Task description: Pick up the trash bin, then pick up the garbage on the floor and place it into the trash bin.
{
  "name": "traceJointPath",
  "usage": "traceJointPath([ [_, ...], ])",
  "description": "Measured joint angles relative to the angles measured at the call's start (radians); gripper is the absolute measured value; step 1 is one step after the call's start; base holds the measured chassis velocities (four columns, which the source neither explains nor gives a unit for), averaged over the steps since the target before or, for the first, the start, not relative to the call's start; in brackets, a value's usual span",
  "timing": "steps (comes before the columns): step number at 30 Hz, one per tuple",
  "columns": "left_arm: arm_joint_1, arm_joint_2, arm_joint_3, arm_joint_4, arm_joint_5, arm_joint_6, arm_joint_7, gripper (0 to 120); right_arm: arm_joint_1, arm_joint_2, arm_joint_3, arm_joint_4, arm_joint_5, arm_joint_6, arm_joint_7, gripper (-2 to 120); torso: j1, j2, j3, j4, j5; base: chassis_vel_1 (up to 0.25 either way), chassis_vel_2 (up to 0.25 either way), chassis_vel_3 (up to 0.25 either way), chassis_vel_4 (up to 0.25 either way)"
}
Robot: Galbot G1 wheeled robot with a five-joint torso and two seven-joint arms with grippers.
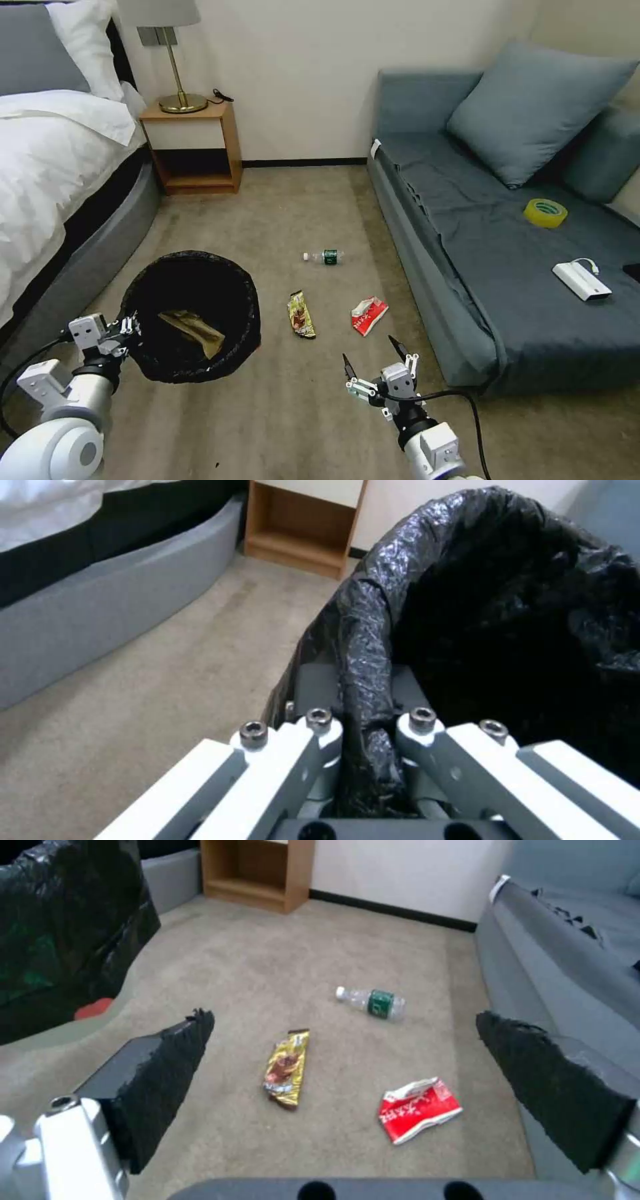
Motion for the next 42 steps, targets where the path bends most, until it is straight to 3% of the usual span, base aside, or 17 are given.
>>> traceJointPath([
  [13, -0.008, 0.010, -0.037, 0.029, -0.005, -0.006, 0.013, 4, -0.003, 0.005, -0.019, -0.015, 0.000, 0.024, -0.018, 100, 0.000, 0.000, 0.000, 0.0001, 0.0000, -0.027, 0.020, 0.028, -0.024],
  [34, -0.005, 0.008, -0.047, 0.026, -0.002, -0.012, 0.014, 4, 0.014, 0.004, -0.045, -0.045, -0.012, 0.058, -0.027, 100, 0.000, 0.000, 0.000, 0.0000, 0.0001, -0.216, 0.211, 0.216, -0.207],
  [42, -0.001, 0.016, -0.048, 0.030, 0.001, -0.013, 0.016, 4, 0.091, -0.005, -0.100, -0.124, 0.022, 0.077, -0.029, 100, 0.000, 0.000, 0.000, 0.0000, 0.0001, -0.058, 0.061, 0.047, -0.050],
])
